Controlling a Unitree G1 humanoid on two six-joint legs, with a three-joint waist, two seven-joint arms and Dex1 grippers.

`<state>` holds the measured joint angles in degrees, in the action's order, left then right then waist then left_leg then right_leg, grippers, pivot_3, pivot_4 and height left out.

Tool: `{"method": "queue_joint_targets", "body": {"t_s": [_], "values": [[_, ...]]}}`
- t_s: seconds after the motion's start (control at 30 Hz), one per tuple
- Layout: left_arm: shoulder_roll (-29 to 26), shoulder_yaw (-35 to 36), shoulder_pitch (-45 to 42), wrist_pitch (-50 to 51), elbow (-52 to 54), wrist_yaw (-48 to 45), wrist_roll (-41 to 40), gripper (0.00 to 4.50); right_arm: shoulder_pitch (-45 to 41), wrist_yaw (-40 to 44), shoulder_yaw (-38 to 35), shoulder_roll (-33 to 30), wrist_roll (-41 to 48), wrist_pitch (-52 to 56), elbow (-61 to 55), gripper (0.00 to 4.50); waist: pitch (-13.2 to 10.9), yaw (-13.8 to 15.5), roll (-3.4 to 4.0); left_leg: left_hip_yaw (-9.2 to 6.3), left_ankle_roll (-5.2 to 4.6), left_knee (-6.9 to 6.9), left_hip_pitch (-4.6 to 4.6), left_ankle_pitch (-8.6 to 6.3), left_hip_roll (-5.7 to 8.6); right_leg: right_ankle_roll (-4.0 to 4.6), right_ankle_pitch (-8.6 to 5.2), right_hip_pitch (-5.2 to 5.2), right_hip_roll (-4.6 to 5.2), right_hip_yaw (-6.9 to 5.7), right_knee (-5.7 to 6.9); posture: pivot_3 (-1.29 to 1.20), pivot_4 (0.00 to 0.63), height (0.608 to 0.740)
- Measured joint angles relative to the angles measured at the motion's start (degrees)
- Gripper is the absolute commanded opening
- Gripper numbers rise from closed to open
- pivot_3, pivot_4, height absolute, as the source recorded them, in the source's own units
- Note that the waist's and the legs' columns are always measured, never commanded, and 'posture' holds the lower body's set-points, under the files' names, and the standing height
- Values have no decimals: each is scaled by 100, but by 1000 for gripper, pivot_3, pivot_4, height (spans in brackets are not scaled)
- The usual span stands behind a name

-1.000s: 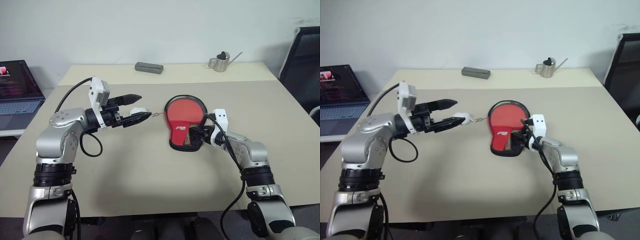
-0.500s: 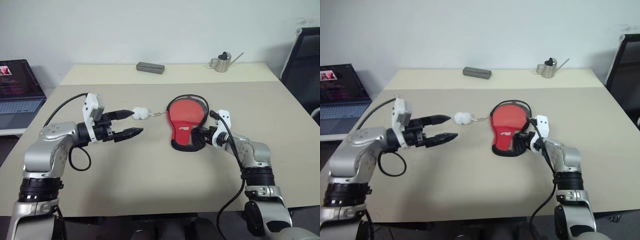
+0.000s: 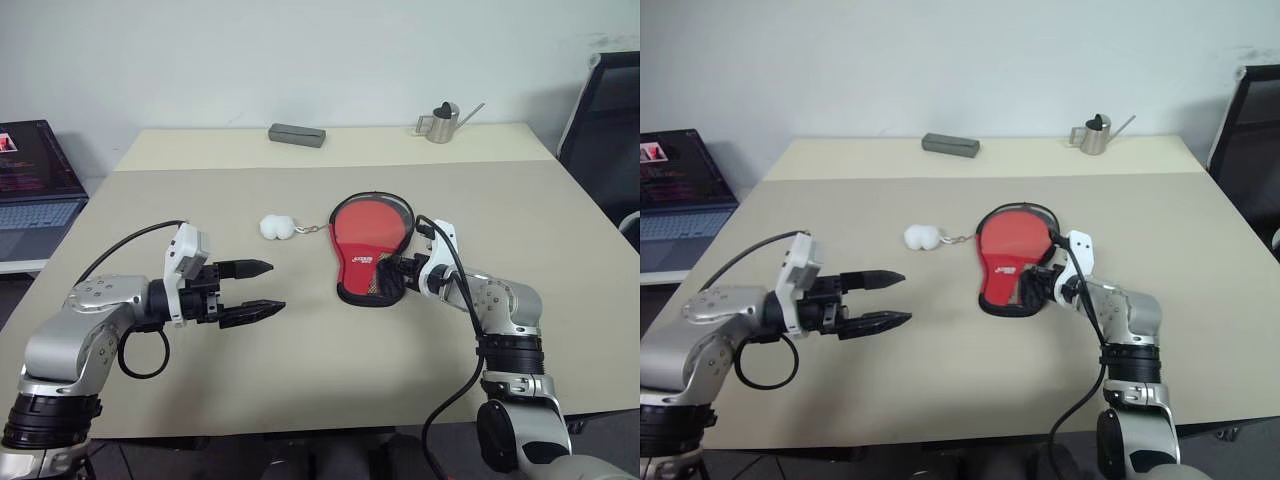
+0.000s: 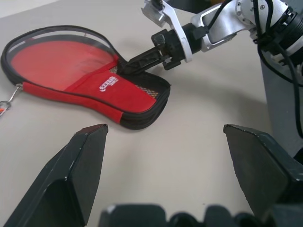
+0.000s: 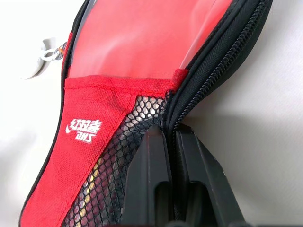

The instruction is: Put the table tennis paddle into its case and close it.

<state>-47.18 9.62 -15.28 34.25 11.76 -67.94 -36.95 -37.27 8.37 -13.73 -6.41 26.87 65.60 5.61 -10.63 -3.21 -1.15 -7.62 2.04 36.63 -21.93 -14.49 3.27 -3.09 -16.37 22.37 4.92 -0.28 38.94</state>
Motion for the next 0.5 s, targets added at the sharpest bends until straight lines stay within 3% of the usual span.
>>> {"method": "queue_joint_targets", "body": {"t_s": [0.5], "values": [[-549,-26,444,153,487,-473,-238,4281,664,70,-87,-362,427,1741,-1705,20,-3,28,4,-1,-1,-21,-1,0,0,5,-5,2,1,-4,-11,0,150,740]]}}
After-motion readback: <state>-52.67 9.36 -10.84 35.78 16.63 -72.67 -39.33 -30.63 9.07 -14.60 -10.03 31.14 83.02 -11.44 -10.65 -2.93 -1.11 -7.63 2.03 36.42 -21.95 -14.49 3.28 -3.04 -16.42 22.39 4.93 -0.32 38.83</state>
